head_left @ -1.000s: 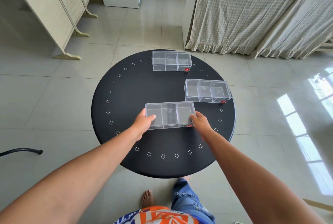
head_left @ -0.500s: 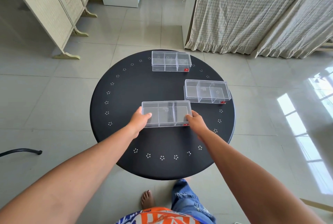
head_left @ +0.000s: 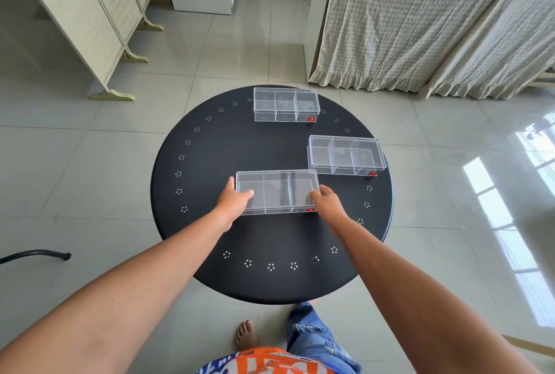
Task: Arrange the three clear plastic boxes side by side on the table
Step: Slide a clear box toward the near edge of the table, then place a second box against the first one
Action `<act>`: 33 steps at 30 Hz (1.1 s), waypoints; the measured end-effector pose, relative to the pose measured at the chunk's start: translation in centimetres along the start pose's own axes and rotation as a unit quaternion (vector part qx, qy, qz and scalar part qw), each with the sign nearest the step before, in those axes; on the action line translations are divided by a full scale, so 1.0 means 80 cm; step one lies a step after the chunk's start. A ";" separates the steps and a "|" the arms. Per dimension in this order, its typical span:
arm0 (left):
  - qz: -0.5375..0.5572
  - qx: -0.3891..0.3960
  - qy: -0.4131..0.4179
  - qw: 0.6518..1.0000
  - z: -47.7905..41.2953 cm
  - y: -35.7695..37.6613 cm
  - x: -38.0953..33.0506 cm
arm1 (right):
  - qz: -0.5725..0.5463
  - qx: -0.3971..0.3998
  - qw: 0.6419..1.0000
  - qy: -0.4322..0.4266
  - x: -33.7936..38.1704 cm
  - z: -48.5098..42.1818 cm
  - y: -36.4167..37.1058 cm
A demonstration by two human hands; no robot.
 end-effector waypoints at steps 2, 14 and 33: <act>-0.026 -0.049 -0.009 0.998 0.000 -0.010 -0.005 | -0.004 -0.028 0.999 0.015 0.001 -0.004 -0.011; -0.117 -0.072 0.123 0.983 -0.047 0.021 -0.141 | 0.015 -0.232 0.973 0.015 0.029 -0.038 -0.157; -0.162 0.087 0.006 0.983 -0.118 0.191 -0.165 | -0.016 -0.162 0.986 0.031 0.012 -0.129 -0.229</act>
Point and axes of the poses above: each hand's wrist, its own z-axis away from the middle knuckle, its own y-axis out of the palm, x = y × z, the point moved 8 cm from there along -z, towards the middle knuckle, and after that the axes turned 1 degree about x, right-handed, at the moved point
